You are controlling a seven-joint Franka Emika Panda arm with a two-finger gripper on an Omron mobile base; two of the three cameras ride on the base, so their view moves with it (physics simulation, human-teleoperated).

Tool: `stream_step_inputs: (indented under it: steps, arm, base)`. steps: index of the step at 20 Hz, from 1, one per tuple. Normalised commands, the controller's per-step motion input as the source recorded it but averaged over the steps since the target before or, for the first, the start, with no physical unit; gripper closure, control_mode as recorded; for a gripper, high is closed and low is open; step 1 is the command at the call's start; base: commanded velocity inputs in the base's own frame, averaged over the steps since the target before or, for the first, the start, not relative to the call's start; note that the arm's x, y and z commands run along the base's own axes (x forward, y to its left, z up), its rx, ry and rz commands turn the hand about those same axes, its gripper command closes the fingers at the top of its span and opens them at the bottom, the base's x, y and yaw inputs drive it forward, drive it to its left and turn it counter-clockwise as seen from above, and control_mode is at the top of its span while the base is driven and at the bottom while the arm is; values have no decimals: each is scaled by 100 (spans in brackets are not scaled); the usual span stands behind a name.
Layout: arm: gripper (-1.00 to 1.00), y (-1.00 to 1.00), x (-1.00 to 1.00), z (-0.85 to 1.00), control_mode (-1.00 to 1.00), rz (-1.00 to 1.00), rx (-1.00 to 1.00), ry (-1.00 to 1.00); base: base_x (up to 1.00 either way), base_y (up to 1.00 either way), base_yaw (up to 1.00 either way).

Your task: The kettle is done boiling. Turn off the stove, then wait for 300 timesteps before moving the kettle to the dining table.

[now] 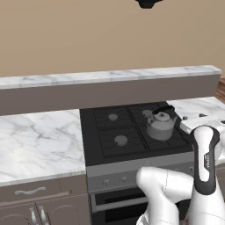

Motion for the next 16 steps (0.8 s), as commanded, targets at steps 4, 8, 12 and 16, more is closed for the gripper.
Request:
stream_step_inputs:
  steps: [4, 8, 12, 16]
  arm:
    - [-100, 0, 35, 0, -100, 0, -12, 0]
    - [-100, 0, 37, -2, -100, 0, -10, 4]
    - [-100, -1, 36, -12, -100, 0, -11, 9]
    - [-100, -5, 33, -19, -100, 0, -11, 9]
  base:
    - [0, 0, 0]
    - [0, 0, 0]
    - [0, 0, 0]
    - [0, 0, 0]
